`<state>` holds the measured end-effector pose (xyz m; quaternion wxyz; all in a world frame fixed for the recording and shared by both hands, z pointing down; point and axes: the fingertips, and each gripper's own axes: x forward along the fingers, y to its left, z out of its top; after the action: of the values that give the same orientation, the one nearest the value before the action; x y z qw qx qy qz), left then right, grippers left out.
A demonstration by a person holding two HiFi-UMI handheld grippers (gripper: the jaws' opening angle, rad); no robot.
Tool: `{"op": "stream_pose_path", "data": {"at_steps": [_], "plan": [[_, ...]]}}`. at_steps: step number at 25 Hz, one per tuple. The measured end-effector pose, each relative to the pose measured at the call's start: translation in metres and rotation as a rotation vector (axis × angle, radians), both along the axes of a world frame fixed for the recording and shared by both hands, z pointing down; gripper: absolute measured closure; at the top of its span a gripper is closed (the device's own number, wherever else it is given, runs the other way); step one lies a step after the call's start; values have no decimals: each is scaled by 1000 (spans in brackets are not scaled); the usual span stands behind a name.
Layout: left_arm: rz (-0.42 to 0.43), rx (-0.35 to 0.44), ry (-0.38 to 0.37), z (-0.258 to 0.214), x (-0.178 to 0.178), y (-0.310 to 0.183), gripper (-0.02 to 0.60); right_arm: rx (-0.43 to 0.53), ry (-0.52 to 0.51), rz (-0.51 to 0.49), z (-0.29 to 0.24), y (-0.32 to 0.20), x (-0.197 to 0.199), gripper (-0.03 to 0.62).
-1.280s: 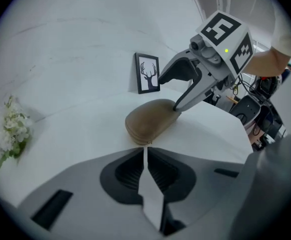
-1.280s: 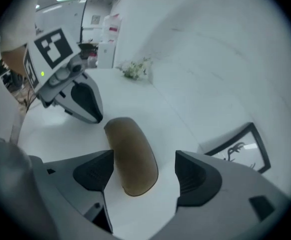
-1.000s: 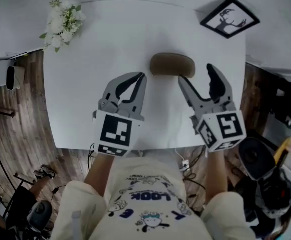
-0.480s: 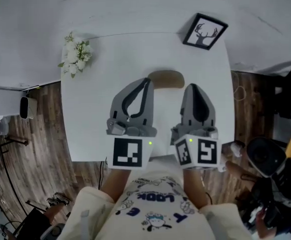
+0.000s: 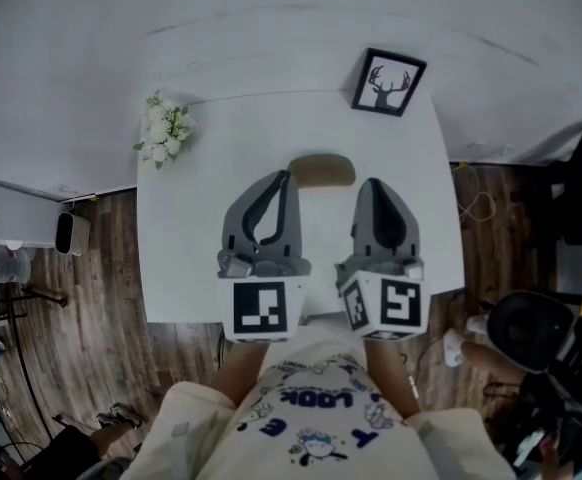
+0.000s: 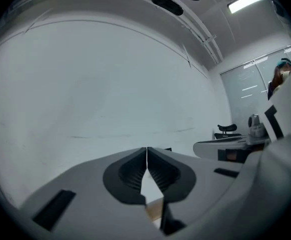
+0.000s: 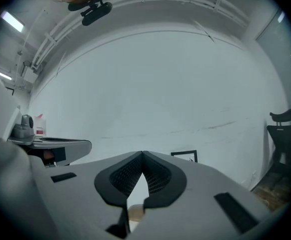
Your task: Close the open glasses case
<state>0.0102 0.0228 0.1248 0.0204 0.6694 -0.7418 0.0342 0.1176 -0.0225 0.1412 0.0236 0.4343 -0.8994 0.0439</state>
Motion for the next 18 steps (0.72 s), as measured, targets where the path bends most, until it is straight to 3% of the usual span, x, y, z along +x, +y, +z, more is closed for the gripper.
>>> {"op": "stream_pose_path", "data": {"at_steps": [18], "plan": [[-14, 28, -39, -15, 11, 22, 580, 39, -3, -6, -14, 18, 11, 594]]}}
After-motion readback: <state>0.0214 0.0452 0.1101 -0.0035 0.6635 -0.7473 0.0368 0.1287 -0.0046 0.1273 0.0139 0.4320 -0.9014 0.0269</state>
